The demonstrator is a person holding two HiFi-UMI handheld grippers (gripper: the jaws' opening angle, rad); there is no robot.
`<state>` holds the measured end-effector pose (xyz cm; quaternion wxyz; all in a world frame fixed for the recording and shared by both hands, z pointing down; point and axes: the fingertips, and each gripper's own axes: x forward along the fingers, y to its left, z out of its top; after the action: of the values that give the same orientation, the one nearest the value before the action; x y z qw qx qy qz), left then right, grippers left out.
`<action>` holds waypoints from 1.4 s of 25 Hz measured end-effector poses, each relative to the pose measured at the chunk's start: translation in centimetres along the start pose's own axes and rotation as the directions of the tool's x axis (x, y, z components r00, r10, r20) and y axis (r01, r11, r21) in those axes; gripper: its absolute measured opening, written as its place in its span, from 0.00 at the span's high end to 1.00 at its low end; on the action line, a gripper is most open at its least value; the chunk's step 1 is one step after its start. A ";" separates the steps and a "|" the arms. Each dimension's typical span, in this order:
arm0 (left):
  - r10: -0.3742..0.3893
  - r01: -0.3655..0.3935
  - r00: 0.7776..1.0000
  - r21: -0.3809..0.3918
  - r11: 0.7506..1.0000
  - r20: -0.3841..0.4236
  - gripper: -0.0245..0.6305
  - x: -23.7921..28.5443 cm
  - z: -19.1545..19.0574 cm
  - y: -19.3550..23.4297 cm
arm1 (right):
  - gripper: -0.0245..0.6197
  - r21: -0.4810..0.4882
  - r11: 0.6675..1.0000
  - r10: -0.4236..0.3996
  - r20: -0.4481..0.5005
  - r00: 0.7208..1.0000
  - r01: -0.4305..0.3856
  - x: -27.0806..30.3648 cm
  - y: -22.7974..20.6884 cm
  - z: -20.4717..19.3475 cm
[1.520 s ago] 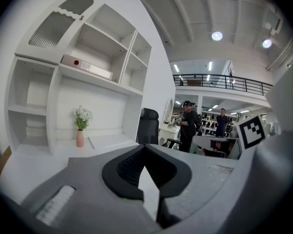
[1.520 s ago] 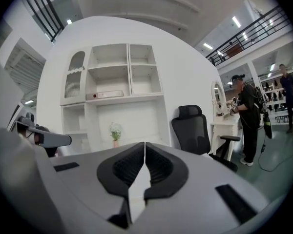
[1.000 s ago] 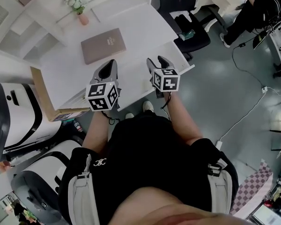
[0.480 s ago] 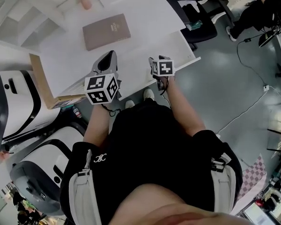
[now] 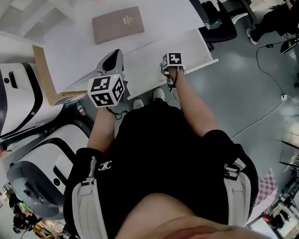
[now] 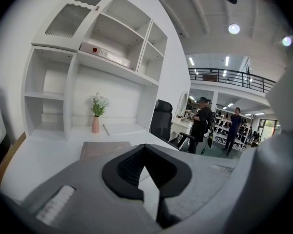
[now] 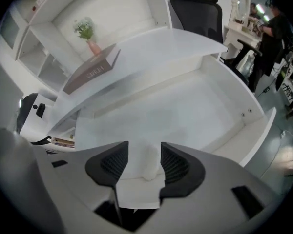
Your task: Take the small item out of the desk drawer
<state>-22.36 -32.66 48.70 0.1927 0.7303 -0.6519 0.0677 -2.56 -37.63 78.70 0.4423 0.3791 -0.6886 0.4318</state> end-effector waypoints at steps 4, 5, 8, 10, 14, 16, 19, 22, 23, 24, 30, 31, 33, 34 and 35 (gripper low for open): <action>0.027 -0.027 1.000 -0.009 1.000 -0.011 0.94 -0.6 -0.5 0.8 | 0.65 0.040 0.999 0.011 -0.118 0.993 -0.006 2.1 -0.3 -1.0; 0.034 -0.034 0.999 -0.012 0.999 -0.013 0.94 -0.6 -0.6 0.9 | 0.65 0.046 0.999 0.008 -0.145 0.989 -0.001 2.6 -0.4 -1.2; 0.055 -0.055 0.998 -0.022 0.998 -0.021 0.94 -0.8 -1.0 1.6 | 0.65 0.069 0.997 -0.004 -0.218 0.976 0.020 3.7 -0.8 -1.5; 0.070 -0.071 0.997 -0.030 0.997 -0.027 0.94 -0.9 -1.3 2.2 | 0.65 0.079 0.996 -0.008 -0.257 0.966 0.029 4.2 -0.9 -1.7; 0.095 -0.097 0.995 -0.044 0.994 -0.041 0.94 -1.0 -2.0 3.2 | 0.65 0.052 0.997 -0.041 -0.291 0.956 0.059 5.5 -1.3 -1.5; 0.102 -0.105 0.994 -0.050 0.993 -0.049 0.94 -0.8 -2.3 3.6 | 0.65 0.020 0.997 -0.062 -0.329 0.942 0.072 6.2 -1.6 -1.7; 0.110 -0.113 0.992 -0.054 0.992 -0.058 0.94 -0.5 -2.4 4.0 | 0.65 -0.040 0.995 -0.100 -0.388 0.916 0.092 6.8 -1.8 -2.1; 0.118 -0.121 0.991 -0.057 0.991 -0.059 0.94 -0.2 -2.3 4.3 | 0.65 -0.063 0.993 -0.116 -0.428 0.897 0.098 7.4 -1.8 -2.5; 0.120 -0.123 0.991 -0.059 0.991 -0.059 0.94 -0.1 -2.3 4.3 | 0.68 -0.066 0.992 -0.123 -0.433 0.893 0.104 7.6 -1.9 -2.6; 0.120 -0.124 0.991 -0.061 0.990 -0.060 0.94 0.0 -2.3 4.4 | 0.72 -0.069 0.991 -0.133 -0.430 0.893 0.115 7.9 -2.2 -2.4; 0.113 -0.117 0.991 -0.065 0.991 -0.066 0.94 0.7 -2.3 4.7 | 0.83 -0.080 0.990 -0.138 -0.444 0.885 0.115 7.8 -2.2 -2.5; 0.110 -0.114 0.992 -0.064 0.991 -0.067 0.94 0.9 -2.3 4.6 | 0.83 -0.079 0.991 -0.131 -0.440 0.889 0.108 7.7 -2.1 -2.4; 0.102 -0.106 0.992 -0.060 0.993 -0.068 0.94 1.1 -2.3 4.4 | 0.84 -0.076 0.993 -0.119 -0.428 0.896 0.095 7.6 -2.1 -2.2; 0.098 -0.102 0.993 -0.059 0.993 -0.067 0.94 1.2 -2.3 4.3 | 0.85 -0.075 0.993 -0.114 -0.423 0.899 0.090 7.5 -2.0 -2.1; 0.094 -0.097 0.993 -0.058 0.994 -0.066 0.94 1.3 -2.3 4.2 | 0.85 -0.073 0.994 -0.109 -0.419 0.902 0.087 7.4 -2.0 -2.0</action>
<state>-25.96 -33.37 52.10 0.2317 0.6896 -0.6815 0.0800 -2.54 -37.47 86.62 0.6115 0.2993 -0.5678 0.4626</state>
